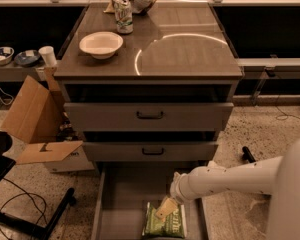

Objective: Pick green jalapeno chip bag from bottom drawer and place on counter

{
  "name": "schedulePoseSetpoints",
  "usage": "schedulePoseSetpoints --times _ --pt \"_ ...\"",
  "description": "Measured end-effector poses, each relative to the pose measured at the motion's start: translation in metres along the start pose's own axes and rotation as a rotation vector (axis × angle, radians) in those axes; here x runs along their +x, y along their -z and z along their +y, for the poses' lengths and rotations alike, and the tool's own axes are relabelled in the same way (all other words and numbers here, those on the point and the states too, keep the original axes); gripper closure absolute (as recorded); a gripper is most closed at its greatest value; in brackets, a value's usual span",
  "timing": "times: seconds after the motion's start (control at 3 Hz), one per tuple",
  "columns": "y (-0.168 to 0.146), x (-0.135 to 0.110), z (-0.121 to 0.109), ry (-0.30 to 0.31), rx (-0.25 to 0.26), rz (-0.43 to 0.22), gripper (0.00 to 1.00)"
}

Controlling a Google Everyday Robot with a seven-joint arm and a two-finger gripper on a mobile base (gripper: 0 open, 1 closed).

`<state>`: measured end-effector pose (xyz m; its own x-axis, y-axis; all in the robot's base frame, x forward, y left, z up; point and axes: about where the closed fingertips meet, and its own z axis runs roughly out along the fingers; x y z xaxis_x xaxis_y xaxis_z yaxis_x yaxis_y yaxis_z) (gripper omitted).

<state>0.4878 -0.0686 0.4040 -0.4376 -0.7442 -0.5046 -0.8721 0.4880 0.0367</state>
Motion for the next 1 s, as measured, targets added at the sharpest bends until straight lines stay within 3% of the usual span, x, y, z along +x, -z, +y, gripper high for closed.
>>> schedulePoseSetpoints --times 0.33,1.0 --pt "-0.023 0.060 -0.011 -0.027 0.022 0.094 0.00" --pt "-0.091 0.157 -0.028 -0.068 0.034 0.143 0.00"
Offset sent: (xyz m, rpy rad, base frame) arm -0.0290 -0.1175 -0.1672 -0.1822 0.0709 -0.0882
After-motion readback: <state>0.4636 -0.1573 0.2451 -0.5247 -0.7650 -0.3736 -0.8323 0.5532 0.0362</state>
